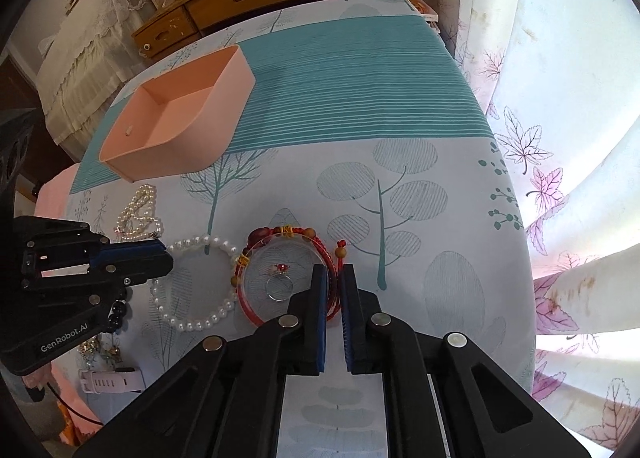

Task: Organize jewelry
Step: 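Grasp the white pearl bracelet with the left tool while the right tool carries the red bracelet, then open both tools to drop the two bracelets into the pink box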

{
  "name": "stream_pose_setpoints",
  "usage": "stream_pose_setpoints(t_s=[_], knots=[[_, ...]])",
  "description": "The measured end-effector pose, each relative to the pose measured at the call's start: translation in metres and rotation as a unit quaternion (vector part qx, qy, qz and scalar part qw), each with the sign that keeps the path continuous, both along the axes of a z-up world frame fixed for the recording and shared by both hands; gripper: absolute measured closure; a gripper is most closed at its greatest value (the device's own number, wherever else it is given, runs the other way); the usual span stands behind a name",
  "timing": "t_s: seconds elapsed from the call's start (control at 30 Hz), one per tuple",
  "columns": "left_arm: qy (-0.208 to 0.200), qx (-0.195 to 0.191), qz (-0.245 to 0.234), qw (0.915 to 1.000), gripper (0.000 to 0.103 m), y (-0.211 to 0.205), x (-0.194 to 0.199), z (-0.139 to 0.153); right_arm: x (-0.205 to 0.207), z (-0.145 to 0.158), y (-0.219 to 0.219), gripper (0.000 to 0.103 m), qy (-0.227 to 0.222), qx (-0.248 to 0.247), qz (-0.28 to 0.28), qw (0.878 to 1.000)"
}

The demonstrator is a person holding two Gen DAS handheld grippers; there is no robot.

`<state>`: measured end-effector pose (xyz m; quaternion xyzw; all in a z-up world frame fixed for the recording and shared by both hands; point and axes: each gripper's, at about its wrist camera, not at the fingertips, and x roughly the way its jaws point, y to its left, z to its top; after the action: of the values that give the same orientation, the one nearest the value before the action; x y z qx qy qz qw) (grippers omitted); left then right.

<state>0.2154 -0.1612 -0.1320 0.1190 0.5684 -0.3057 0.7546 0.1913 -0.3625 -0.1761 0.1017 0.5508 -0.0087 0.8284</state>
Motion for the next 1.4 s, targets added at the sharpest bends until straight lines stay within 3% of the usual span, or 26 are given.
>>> stream_pose_setpoints(t_s=[0.33,0.57,0.73,0.87,1.0,1.23,1.4], knots=[[-0.071,-0.048,0.051,0.9950,0.098,0.042,-0.009,0.080,-0.013,0.057,0.018,0.097,-0.062,-0.004,0.004,0.998],[-0.112,-0.066,0.109,0.9854,0.098,0.094,0.020,0.142,0.002,0.111,0.042,0.097,-0.118,0.000,0.019,0.993],[-0.126,-0.077,0.149,0.9778,0.098,0.126,0.046,0.163,0.023,0.145,0.061,0.097,-0.154,0.012,0.026,0.988],[-0.120,-0.073,0.172,0.9750,0.098,0.135,0.072,0.151,0.052,0.155,0.079,0.097,-0.163,0.022,0.032,0.986],[-0.109,-0.065,0.187,0.9741,0.098,0.128,0.093,0.118,0.090,0.145,0.100,0.097,-0.146,0.032,0.029,0.988],[-0.101,-0.049,0.199,0.9736,0.098,0.109,0.131,0.056,0.159,0.083,0.122,0.097,-0.095,0.022,0.014,0.995],[-0.065,-0.023,0.203,0.9768,0.093,0.104,0.148,0.017,0.187,0.041,0.131,0.097,-0.057,0.002,0.001,0.998]])
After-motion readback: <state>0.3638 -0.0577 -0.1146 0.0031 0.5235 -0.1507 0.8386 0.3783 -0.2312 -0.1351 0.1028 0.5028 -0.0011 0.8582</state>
